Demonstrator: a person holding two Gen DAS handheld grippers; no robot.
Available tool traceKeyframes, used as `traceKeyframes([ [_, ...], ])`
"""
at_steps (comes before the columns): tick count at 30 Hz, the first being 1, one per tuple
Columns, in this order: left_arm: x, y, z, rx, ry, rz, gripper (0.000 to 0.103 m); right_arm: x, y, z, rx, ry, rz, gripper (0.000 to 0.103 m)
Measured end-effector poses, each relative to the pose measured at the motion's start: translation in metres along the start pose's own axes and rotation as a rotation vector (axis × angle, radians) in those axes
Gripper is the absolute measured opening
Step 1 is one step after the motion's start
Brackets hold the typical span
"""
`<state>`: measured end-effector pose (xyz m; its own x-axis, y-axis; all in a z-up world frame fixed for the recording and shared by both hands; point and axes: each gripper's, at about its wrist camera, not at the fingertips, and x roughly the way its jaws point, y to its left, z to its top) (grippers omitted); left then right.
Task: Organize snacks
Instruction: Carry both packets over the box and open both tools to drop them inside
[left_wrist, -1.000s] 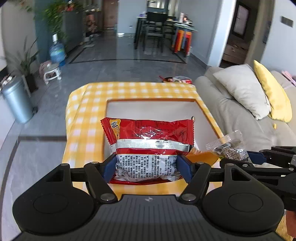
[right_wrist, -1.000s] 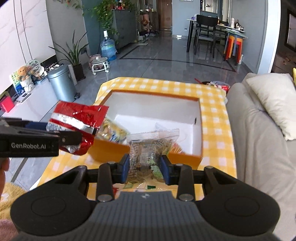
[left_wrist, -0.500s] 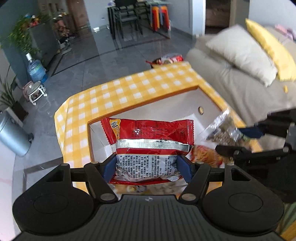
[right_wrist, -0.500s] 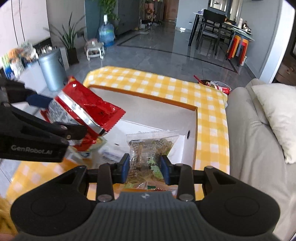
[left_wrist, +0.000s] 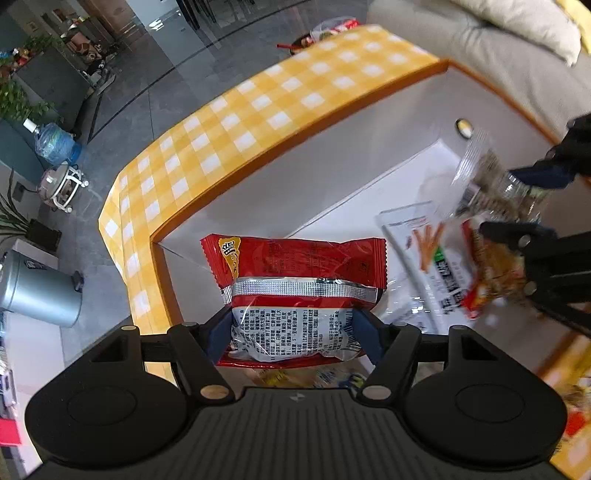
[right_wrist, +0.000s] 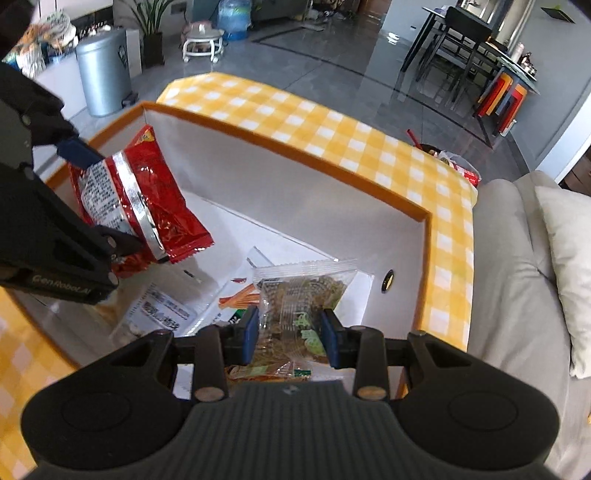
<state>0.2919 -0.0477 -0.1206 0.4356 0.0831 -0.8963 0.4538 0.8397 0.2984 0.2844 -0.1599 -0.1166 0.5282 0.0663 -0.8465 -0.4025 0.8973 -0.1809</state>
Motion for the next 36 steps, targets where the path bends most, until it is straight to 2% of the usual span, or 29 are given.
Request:
traceKeyframes([
  [5,0.020,-0.003,0.001,0.014,0.049,0.007,0.080,0.017,0.004,0.002,-0.047,0.033,-0.020,0.034],
  [11,0.027,-0.007,0.003,0.021,0.057,0.000,0.081,0.031,0.006,-0.002,-0.080,0.070,-0.046,0.034],
  [16,0.025,-0.014,0.002,0.056,0.029,-0.001,0.093,0.033,0.005,0.001,-0.080,0.084,-0.043,0.036],
  [19,0.021,-0.016,0.000,0.061,0.004,0.017,0.094,0.031,0.004,0.001,-0.090,0.084,-0.045,0.036],
  [26,0.006,-0.007,0.001,0.040,-0.013,0.039,0.094,0.024,0.003,0.004,-0.106,0.087,-0.025,0.057],
  [28,0.001,-0.005,0.001,0.041,-0.025,0.045,0.094,0.020,0.000,0.005,-0.090,0.091,0.006,0.063],
  [31,-0.009,0.000,0.001,0.032,-0.047,0.046,0.094,0.014,-0.001,0.007,-0.072,0.107,0.062,0.064],
  [33,-0.016,0.004,0.000,0.014,-0.054,0.048,0.094,0.009,0.001,0.009,-0.076,0.109,0.061,0.064],
  [36,-0.026,0.007,-0.003,-0.003,-0.065,0.052,0.094,0.000,0.005,0.009,-0.080,0.108,0.069,0.077],
])
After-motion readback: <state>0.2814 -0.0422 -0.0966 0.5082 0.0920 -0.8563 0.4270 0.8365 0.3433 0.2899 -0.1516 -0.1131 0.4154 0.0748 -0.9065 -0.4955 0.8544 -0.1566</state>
